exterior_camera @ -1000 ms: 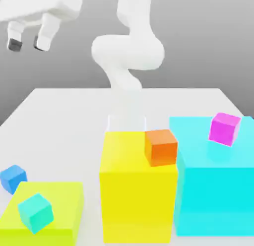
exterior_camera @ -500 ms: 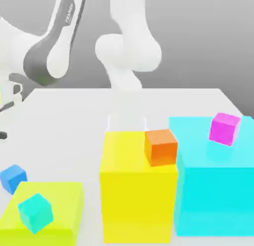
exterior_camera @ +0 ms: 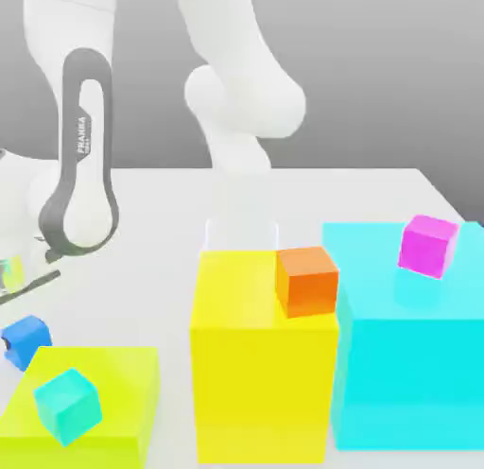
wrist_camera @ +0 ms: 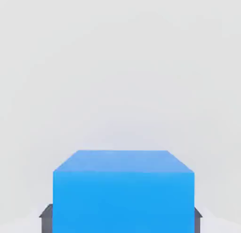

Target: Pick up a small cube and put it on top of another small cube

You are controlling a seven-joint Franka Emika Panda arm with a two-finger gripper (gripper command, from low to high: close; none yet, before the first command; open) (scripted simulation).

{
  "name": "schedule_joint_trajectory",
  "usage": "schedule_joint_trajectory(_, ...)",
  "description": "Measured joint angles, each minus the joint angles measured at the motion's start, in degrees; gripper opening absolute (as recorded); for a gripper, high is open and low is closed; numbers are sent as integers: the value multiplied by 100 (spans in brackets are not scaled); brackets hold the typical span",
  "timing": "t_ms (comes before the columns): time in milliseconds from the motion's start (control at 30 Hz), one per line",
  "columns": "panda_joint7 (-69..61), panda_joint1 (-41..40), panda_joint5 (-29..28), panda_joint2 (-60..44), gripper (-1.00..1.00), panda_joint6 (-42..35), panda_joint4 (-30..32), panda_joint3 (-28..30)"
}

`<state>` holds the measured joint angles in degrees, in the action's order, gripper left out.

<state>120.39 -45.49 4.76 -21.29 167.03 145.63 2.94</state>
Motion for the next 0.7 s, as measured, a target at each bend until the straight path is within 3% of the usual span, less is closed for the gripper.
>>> schedule_joint_trajectory(233,121,91,-295,1066,-100,-905,165,108)
schedule_joint_trajectory(700,-2453,551,-826,1426,-100,-2174,-710,-725)
